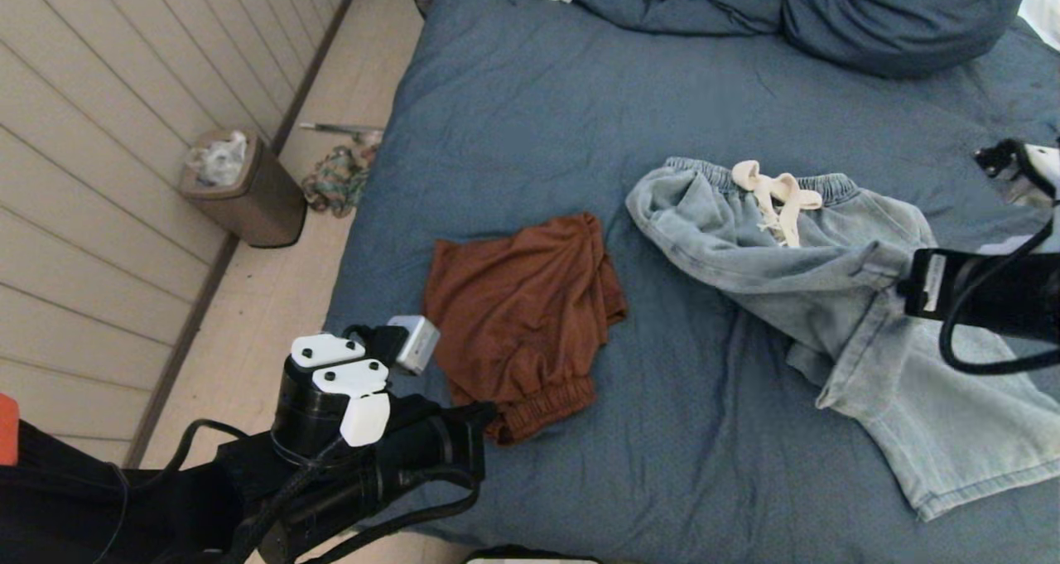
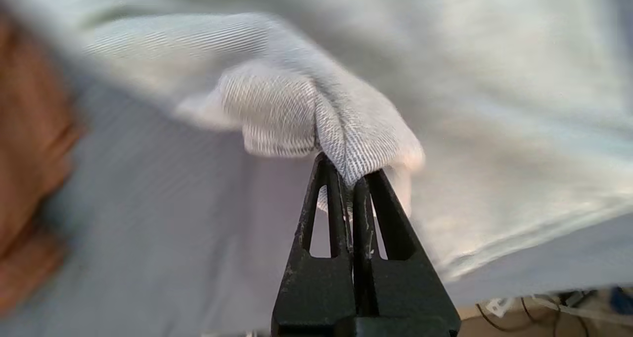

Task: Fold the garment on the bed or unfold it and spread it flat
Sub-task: Fold the blue shorts

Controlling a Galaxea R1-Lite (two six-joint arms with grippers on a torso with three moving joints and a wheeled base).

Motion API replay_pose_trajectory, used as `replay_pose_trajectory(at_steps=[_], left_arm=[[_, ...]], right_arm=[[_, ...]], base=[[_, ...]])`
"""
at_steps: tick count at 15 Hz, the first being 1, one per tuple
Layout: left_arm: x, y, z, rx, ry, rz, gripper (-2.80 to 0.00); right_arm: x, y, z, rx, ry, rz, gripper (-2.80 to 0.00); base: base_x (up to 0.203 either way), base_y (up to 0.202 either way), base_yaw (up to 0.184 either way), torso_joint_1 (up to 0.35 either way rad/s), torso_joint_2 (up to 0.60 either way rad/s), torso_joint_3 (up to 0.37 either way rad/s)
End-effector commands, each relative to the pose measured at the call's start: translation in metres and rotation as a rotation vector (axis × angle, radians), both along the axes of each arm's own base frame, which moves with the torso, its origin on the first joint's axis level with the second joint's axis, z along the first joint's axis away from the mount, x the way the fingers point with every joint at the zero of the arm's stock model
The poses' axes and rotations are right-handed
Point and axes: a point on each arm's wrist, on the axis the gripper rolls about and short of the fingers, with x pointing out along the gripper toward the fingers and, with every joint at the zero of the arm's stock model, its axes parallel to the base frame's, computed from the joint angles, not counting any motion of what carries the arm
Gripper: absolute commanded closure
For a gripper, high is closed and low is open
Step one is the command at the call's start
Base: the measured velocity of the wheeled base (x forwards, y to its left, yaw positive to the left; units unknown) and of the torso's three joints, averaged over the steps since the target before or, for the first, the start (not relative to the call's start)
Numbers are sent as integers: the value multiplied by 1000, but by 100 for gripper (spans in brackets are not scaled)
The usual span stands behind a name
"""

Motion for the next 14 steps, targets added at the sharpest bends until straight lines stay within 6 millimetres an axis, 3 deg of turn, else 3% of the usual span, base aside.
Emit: replay_pose_trajectory(at_steps=[1, 5, 10, 14], left_arm=[[0, 0, 1, -6, 0, 0, 0], [-1, 0, -2, -1, 8, -10, 0], [-4, -2, -1, -4, 4, -19, 0], [-5, -1, 1, -6, 2, -19, 0]], right_arm=[[9, -44, 8, 16, -10, -136, 0], [15, -98, -2, 33, 46, -219, 0], [-1, -150, -8, 183, 206, -246, 0], [8, -195, -37, 239, 322, -284, 0]], base=[[0, 0, 0, 0, 0, 0], [0, 0, 0, 0, 0, 0], [0, 0, 0, 0, 0, 0], [0, 0, 0, 0, 0, 0]])
